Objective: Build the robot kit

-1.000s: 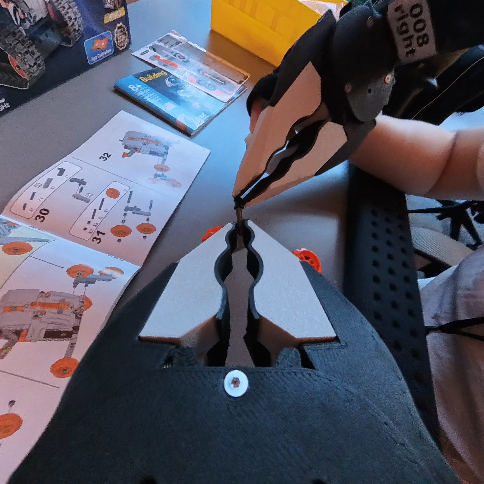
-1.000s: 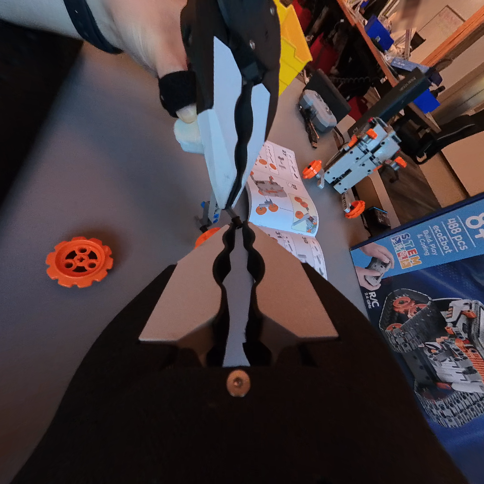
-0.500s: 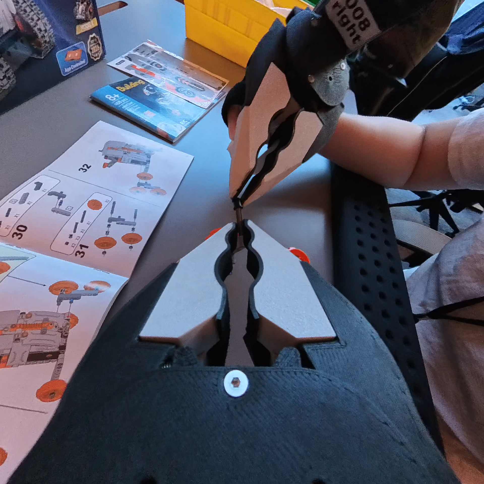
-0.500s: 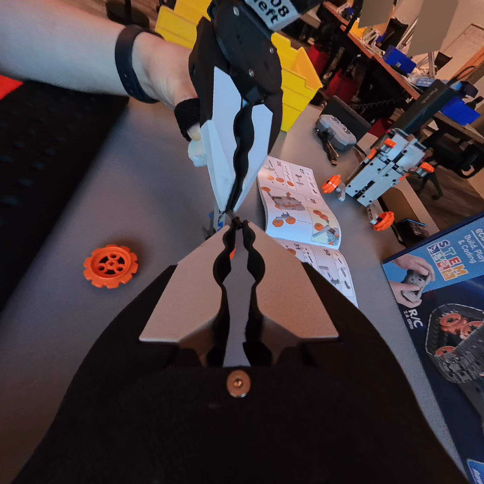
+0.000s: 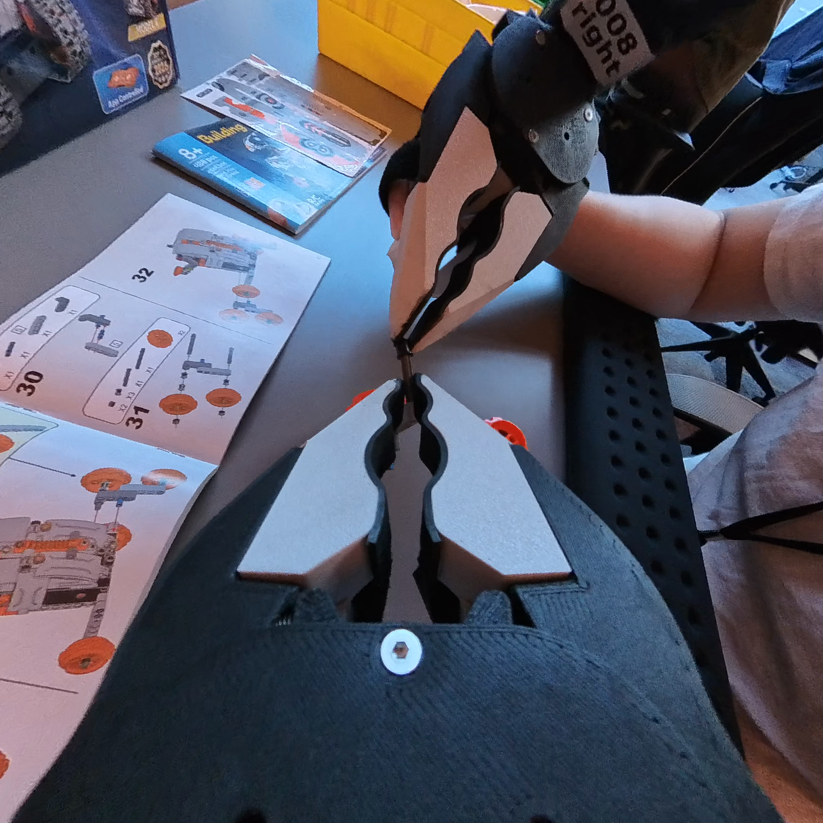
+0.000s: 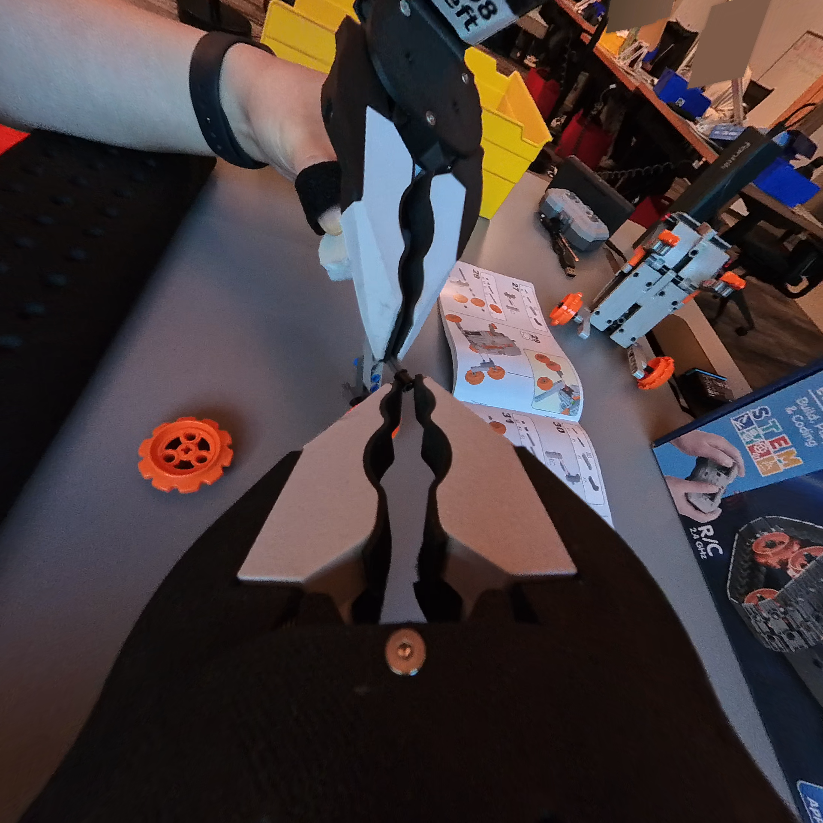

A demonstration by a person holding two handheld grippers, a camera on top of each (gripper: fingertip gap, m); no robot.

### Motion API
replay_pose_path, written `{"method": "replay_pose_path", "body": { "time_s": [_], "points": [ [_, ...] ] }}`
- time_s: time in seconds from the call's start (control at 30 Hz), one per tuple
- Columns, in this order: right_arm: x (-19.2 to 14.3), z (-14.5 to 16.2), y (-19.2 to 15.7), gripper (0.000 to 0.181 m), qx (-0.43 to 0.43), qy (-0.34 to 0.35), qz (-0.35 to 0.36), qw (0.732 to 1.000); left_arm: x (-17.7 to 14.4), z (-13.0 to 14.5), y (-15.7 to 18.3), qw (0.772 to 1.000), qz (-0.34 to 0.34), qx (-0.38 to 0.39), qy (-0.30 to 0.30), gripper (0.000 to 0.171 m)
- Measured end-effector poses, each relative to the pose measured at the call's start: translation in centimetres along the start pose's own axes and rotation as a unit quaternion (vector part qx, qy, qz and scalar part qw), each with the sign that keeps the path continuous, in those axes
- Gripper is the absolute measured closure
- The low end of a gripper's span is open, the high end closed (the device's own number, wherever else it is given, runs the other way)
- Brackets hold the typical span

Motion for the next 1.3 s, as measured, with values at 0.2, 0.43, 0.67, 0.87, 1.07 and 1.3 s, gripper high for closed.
{"method": "replay_pose_path", "body": {
  "time_s": [0.2,0.43,0.67,0.87,1.07,1.3],
  "points": [
    [0.2,0.2,0.3,0.178,0.002,-0.002,0.015,1.000,-0.3,-0.5,-0.2,1.000,-0.002,-0.013,0.020,0.171],
    [0.6,0.4,0.9,0.178,0.000,-0.018,0.044,0.999,-0.4,-0.5,-1.0,0.999,-0.032,-0.006,0.017,0.171],
    [0.9,1.1,1.0,0.178,0.004,-0.030,0.059,0.998,-0.3,-0.1,-1.6,0.999,-0.046,-0.014,0.014,0.171],
    [1.1,1.3,1.0,0.178,-0.008,-0.041,0.062,0.997,-0.3,0.1,-1.7,0.999,-0.048,-0.021,0.007,0.171],
    [1.3,1.6,0.7,0.178,-0.059,-0.078,0.065,0.993,-0.3,0.4,-1.7,0.998,-0.055,-0.015,-0.007,0.171],
    [1.4,1.6,0.6,0.178,-0.081,-0.095,0.070,0.990,-0.3,0.5,-1.7,0.998,-0.060,-0.012,-0.012,0.171]
  ]
}}
Point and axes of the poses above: each gripper's, where its closed fingertips meet, x out along the fingers, z out of its underside, y = z × x across the jaws, the point moved 1 cm from there along -x, back along the fingers, and after that the axes turned 10 degrees about y, right-handed, at the moved point
